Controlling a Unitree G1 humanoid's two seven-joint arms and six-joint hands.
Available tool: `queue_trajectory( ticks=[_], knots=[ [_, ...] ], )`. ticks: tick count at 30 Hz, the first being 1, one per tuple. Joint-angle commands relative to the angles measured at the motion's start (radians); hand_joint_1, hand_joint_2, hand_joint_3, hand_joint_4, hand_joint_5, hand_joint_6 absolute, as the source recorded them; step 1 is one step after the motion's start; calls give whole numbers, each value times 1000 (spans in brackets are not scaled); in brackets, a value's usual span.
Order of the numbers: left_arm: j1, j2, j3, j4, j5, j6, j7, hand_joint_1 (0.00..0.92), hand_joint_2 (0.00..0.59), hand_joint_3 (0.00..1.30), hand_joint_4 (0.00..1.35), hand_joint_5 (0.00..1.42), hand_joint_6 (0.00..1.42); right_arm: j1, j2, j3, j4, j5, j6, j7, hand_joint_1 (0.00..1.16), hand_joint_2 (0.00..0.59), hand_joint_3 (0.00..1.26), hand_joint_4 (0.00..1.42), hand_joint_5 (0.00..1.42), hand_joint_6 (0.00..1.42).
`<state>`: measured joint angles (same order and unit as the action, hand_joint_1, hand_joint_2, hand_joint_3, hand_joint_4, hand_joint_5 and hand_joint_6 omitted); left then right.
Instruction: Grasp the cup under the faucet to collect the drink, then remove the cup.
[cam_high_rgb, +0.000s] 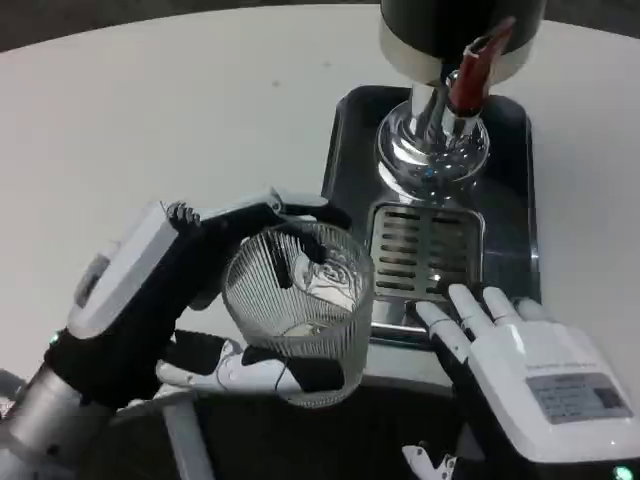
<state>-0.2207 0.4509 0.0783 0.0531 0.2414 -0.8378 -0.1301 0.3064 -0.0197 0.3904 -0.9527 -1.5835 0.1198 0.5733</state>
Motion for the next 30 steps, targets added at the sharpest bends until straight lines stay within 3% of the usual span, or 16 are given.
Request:
queue_trajectory(
  ticks=[1, 15, 25, 30],
  knots=[
    [-50, -16, -1, 53, 37, 9, 34, 558, 92, 984, 1115, 1336, 1424, 19, 106, 32, -54, 13, 4, -2, 564, 428, 114, 0, 0, 32],
    [-310, -24, -85, 352, 282, 18, 198, 558, 91, 986, 1115, 1325, 1424, 109, 115, 1, -95, 66, -30, -66, 564, 428, 114, 0, 0, 32],
    [-495, -36, -179, 550, 383, 57, 333, 558, 91, 986, 1115, 1324, 1424, 166, 114, -83, -95, 143, -86, -119, 558, 435, 119, 0, 0, 32],
    [-572, -40, -231, 648, 426, 82, 409, 558, 91, 986, 1115, 1324, 1424, 186, 123, -148, -95, 193, -133, -135, 554, 437, 123, 0, 0, 32]
  ],
)
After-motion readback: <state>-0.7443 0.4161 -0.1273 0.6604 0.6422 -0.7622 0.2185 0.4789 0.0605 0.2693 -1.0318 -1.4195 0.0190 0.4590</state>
